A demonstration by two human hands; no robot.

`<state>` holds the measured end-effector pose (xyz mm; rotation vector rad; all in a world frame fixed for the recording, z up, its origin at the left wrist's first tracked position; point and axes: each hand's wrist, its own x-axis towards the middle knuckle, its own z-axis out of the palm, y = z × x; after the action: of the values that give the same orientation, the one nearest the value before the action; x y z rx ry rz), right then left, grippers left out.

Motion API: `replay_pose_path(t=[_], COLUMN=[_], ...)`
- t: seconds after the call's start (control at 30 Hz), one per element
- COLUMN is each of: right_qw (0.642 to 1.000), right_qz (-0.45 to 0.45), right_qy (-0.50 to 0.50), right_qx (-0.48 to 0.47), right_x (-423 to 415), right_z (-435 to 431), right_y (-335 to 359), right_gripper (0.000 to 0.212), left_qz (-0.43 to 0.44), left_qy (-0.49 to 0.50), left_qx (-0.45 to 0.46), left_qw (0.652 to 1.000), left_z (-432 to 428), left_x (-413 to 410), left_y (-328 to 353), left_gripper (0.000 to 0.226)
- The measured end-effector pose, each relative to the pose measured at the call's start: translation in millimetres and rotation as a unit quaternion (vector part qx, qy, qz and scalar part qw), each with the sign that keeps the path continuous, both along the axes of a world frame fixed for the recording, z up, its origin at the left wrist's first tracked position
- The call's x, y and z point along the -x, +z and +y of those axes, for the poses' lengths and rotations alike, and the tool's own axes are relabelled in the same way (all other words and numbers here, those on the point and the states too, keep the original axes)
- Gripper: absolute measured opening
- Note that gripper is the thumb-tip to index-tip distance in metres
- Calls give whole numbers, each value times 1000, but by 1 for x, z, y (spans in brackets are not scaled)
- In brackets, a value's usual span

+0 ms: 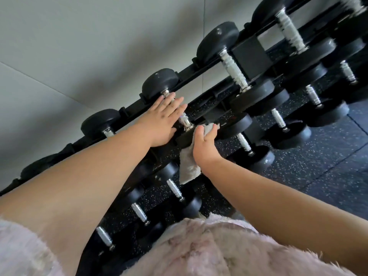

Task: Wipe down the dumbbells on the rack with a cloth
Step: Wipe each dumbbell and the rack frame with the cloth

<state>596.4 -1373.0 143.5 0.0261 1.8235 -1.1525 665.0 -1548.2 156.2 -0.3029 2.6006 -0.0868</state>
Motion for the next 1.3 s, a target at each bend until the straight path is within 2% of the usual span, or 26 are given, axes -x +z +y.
replay_pose_path(t=[0.03, 0.1, 0.13, 0.2, 0.3, 0.43, 0.5, 0.6, 0.67, 0.77, 0.87, 0.93, 1.0, 1.07, 1.17, 1.3], right_qw=[995, 955, 932, 910, 916, 929, 949, 942, 940, 923, 889, 883, 900, 933, 973, 948], right_qz=[-79, -244, -296, -328, -306, -238, -194, -204, -215, -260, -337, -354, -332, -252, -126, -215], right_qy=[-57, -169, -209, -244, -254, -283, -248, -252, -255, -283, -301, -291, -272, -255, -190, -224], right_qx=[-16, 1, 26, 70, 55, 6, -39, -88, -75, 6, 69, 98, 76, -10, -46, -69], right_x=[-5, -15, -21, -32, -41, -23, -15, -8, -7, -15, -27, -27, -20, -9, 10, 29], right_z=[-6, -15, -19, -26, -31, -30, -31, -36, -34, -27, -19, -18, -18, -17, -17, -23], right_y=[3, 11, 15, 17, 24, 29, 31, 28, 30, 33, 33, 27, 32, 34, 30, 13], right_gripper=[72, 64, 62, 64, 70, 63, 70, 83, 85, 87, 102, 108, 97, 80, 66, 64], left_qz=[-8, -12, -6, 7, 10, 23, 33, 32, 30, 27, 25, 32, 34, 27, 17, -1], left_qy=[-13, -17, -11, 8, 16, 18, 33, 46, 50, 59, 81, 88, 84, 86, 91, 100], left_qx=[0, -19, -34, -56, -64, -87, -105, -114, -117, -112, -117, -115, -106, -105, -92, -72], left_qw=[1000, 1000, 999, 998, 998, 996, 993, 992, 991, 992, 989, 989, 990, 990, 991, 992], left_z=[-4, -9, -11, -11, -10, -13, -12, -10, -11, -9, -5, -3, -2, -1, 4, 8], left_x=[2, 5, 6, 10, 13, 16, 18, 17, 16, 18, 20, 21, 22, 24, 28, 28], left_y=[0, 2, 4, 3, 2, 5, 7, 8, 8, 7, 4, 2, 1, 3, 6, 8], left_gripper=[82, 78, 76, 72, 67, 59, 55, 53, 54, 61, 58, 56, 56, 56, 55, 58])
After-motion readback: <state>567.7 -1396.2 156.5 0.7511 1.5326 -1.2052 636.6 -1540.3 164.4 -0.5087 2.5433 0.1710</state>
